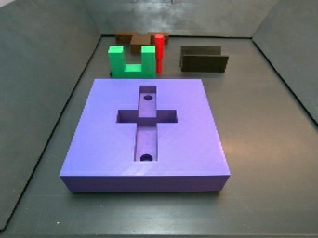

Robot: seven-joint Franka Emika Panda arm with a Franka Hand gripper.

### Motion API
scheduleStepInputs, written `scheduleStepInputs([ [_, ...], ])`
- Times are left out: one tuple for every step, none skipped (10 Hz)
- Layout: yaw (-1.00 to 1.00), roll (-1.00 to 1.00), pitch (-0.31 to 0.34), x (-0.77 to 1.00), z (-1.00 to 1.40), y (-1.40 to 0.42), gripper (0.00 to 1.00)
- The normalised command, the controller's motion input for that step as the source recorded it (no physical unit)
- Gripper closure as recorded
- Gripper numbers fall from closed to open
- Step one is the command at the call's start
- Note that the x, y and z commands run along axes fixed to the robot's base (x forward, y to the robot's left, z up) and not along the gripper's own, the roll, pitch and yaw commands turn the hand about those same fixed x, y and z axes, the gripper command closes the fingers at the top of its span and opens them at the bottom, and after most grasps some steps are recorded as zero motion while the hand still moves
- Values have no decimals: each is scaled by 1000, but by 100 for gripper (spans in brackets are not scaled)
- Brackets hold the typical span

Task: Pick up the green object. Move up. Move to above the board. Insert the green object.
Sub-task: Pick up the green object.

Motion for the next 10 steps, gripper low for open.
scheduleStepInputs([
  [0,-63,0,60,-54,-551,0],
  [0,-36,-10,40,-71,-560,0],
  [0,0,0,74,-137,-600,0],
  [0,-27,0,57,-266,-660,0],
  [0,-64,-3,0,-334,-560,0],
  [0,-106,-44,-40,-429,-266,0],
  [114,-63,-24,-111,-374,-106,0],
  [111,0,-4,-57,-351,-140,0],
  [146,0,-11,-103,-429,-326,0],
  [134,0,-1,0,-340,-451,0],
])
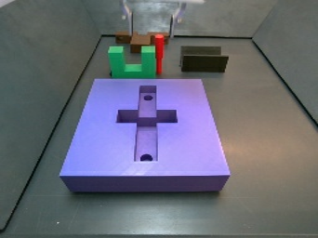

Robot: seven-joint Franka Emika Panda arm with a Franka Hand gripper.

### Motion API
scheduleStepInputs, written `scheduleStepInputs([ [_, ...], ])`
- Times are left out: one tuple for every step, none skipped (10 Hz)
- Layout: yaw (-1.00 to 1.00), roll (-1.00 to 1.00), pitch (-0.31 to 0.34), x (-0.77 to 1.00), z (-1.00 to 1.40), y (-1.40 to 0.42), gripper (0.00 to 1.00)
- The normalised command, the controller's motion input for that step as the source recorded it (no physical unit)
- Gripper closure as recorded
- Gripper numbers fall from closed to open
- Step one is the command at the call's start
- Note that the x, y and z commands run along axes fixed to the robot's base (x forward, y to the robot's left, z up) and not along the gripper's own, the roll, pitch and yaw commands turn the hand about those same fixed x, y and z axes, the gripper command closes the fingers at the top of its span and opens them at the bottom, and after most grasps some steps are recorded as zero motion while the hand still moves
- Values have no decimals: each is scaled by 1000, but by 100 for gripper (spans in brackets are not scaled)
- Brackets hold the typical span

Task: Pick up the green object. Move up. Move to above the board. Insert the green object.
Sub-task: Pick up the green object.

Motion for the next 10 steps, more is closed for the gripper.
scheduleStepInputs([
  [26,0,0,0,-377,-331,0],
  [0,0,0,0,-377,-66,0],
  [0,17,0,-57,-371,0,0],
  [0,43,0,0,-351,0,0],
  [6,44,0,0,-383,0,0],
  [3,44,0,0,-374,0,0],
  [14,51,0,0,-371,0,0],
  [20,39,0,0,-283,0,0],
  [0,0,0,0,0,0,0],
  [0,0,0,0,0,0,100],
])
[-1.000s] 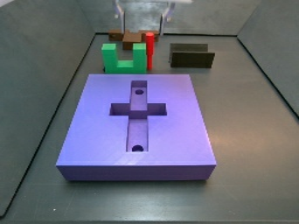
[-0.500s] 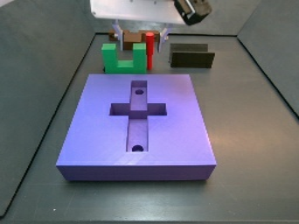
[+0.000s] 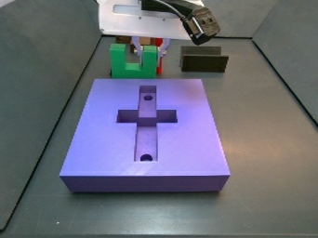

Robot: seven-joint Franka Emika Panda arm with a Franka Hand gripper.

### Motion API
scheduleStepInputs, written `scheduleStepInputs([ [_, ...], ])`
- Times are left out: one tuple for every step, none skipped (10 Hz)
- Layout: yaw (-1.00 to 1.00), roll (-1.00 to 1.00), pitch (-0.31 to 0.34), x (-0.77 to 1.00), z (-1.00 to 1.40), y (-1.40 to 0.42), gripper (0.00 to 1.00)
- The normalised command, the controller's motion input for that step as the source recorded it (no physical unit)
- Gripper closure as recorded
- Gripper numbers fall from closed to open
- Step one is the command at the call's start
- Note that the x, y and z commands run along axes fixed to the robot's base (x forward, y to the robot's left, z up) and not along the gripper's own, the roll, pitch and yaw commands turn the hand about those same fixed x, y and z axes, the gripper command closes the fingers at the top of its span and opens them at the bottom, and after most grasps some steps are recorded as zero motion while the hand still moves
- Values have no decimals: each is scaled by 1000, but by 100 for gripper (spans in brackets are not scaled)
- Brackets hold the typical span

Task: Pick up the green object. Move up. Move to above the board. Insert the green object.
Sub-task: Pick up the green object.

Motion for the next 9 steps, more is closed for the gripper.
scheduleStepInputs([
  [0,0,0,0,0,0,100],
  [0,0,0,0,0,0,100],
  [0,0,0,0,0,0,100],
  [0,0,0,0,0,0,100],
  [0,0,0,0,0,0,100],
  [0,0,0,0,0,0,100],
  [0,0,0,0,0,0,100],
  [0,0,0,0,0,0,100],
  [0,0,0,0,0,0,100],
])
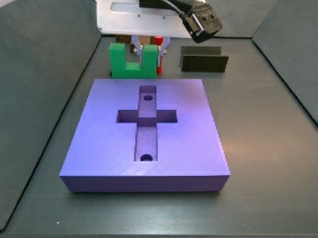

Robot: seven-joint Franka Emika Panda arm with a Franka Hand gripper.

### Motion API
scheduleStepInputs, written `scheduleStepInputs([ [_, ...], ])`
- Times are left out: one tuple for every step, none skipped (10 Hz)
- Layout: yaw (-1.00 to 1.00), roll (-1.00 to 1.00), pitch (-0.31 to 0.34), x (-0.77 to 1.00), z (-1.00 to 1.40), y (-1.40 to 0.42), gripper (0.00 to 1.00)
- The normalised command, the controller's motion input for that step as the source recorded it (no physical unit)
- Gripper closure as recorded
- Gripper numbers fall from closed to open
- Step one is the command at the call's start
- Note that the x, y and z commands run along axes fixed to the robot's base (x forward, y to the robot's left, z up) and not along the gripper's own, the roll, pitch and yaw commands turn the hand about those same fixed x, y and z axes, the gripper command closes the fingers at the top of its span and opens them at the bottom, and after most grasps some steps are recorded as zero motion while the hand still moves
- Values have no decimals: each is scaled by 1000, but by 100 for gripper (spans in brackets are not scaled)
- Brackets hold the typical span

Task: Pick up the green object. Move up. Move to above the board. Insert the green object.
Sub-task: Pick up the green object, then move up, then move to above the board.

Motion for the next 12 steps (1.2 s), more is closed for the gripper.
scheduleStepInputs([
  [0,0,0,0,0,0,100],
  [0,0,0,0,0,0,100],
  [0,0,0,0,0,0,100],
  [0,0,0,0,0,0,100],
  [0,0,0,0,0,0,100],
  [0,0,0,0,0,0,100],
  [0,0,0,0,833,0,100],
  [-42,-1,38,-89,768,-39,100],
  [-40,-4,40,-104,634,-30,100],
  [0,0,0,0,1400,0,100],
  [8,-2,44,4,1400,9,100],
  [7,-9,47,-6,1400,7,100],
])
